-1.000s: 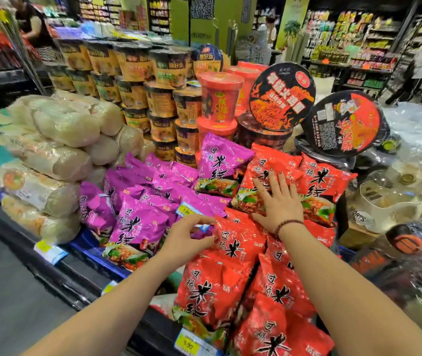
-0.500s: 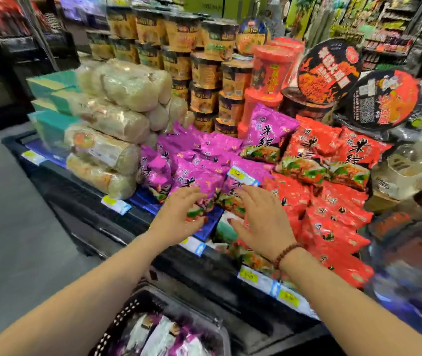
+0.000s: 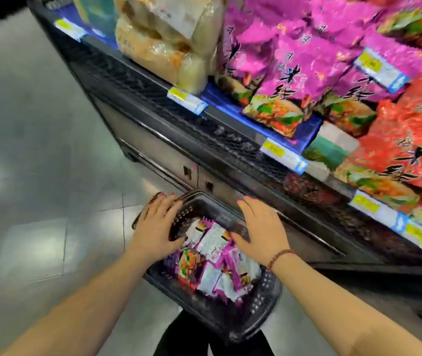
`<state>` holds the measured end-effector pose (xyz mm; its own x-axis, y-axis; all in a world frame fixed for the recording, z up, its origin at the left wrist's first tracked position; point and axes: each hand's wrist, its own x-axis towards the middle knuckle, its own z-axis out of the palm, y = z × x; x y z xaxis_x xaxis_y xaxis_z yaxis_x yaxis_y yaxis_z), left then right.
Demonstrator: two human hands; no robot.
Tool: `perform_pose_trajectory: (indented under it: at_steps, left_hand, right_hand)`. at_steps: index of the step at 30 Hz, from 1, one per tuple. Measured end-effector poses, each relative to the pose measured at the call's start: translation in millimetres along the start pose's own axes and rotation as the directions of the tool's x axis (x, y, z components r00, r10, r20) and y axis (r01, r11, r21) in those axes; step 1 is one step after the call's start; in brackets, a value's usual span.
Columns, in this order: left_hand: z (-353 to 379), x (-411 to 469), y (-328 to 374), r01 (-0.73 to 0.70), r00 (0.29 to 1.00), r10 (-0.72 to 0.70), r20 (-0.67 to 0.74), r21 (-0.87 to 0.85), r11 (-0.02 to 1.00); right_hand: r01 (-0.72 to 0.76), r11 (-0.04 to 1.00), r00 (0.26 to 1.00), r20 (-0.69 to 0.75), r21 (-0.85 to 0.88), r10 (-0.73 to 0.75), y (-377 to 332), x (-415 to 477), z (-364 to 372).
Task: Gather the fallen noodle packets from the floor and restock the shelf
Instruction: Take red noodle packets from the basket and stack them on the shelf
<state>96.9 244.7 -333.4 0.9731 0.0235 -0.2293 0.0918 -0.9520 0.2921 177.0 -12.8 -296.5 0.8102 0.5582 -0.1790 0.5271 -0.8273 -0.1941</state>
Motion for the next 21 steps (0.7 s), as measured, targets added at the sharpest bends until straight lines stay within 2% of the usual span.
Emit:
perform_pose_trajectory:
  at_steps: [7,13,15,18,21]
  left_hand:
    - [120,-28,-62,0.241,0.968,-0.240,0.074,-0.008,0.971]
    - [203,-37,-102,0.391,0.920,-0.384,0.079,-0.115,0.913]
    - [225,-39,-110,0.409,0.912,-0.408,0.047,-0.174,0.896]
    - [252,-43,-118,0.436,0.898,-0.434,0.073,-0.283,0.854]
    - [274,-52,-123,0.377,0.916,-0.401,0.010,-0.360,0.853]
  right_hand:
    - [-0.041,0.997,0.982,0.186,0.065,0.029,-5,34,120]
    - [-0.089,0.989,0.922,0.385,0.116,0.038,-11,53,235]
    - [-0.122,0.982,0.892,0.449,0.145,0.045,-15,57,266]
    - [-0.214,0.957,0.846,0.528,0.194,0.083,-26,67,305]
    - [-0.367,0.892,0.787,0.599,0.264,0.147,-38,78,339]
